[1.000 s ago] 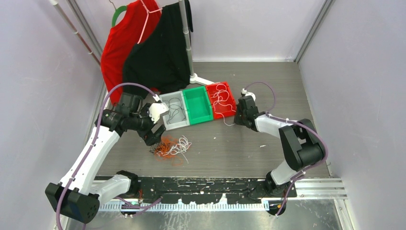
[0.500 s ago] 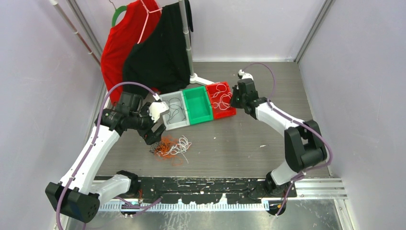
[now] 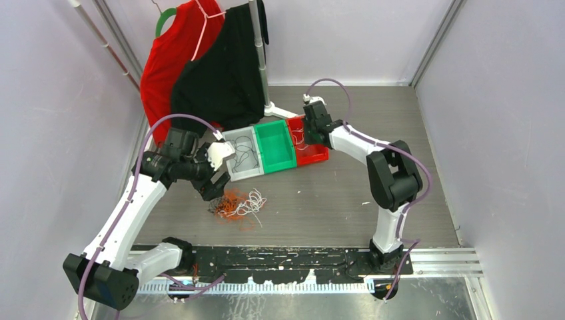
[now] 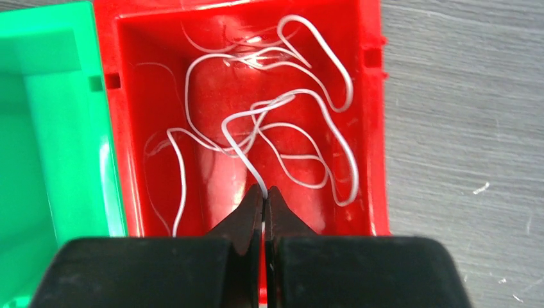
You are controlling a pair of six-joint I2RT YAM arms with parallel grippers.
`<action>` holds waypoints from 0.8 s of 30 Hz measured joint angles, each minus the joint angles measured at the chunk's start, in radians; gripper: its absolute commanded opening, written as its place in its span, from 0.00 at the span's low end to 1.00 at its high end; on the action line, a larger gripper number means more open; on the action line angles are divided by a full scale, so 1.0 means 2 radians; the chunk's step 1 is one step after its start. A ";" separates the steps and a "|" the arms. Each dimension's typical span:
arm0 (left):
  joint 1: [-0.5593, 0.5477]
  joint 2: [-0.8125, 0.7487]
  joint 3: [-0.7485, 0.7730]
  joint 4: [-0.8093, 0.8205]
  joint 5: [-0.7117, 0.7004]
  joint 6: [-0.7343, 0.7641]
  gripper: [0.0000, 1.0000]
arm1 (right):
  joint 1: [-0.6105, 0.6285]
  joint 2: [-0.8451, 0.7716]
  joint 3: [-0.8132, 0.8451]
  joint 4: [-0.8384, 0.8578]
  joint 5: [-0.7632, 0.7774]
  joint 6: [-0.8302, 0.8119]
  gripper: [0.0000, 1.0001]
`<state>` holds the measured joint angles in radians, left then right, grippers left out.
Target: Untangle the cables
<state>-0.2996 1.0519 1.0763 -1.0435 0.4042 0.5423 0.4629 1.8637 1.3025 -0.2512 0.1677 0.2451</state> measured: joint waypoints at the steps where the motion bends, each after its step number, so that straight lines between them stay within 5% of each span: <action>1: 0.000 0.000 0.000 0.000 0.001 0.001 0.84 | 0.002 0.008 0.007 0.000 0.002 -0.002 0.01; 7: 0.000 0.000 0.000 0.000 0.002 0.008 0.83 | 0.012 0.060 0.026 -0.004 0.020 -0.006 0.05; 16: 0.000 0.000 0.000 0.000 0.004 0.008 0.83 | 0.020 0.058 0.025 -0.014 0.043 -0.016 0.54; 24: 0.000 0.000 -0.001 0.001 0.004 0.007 0.83 | 0.020 0.012 0.048 -0.067 0.026 -0.017 0.55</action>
<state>-0.2989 1.0519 1.0744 -1.0424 0.4122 0.5571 0.5022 1.8870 1.3987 -0.3847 0.2199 0.2119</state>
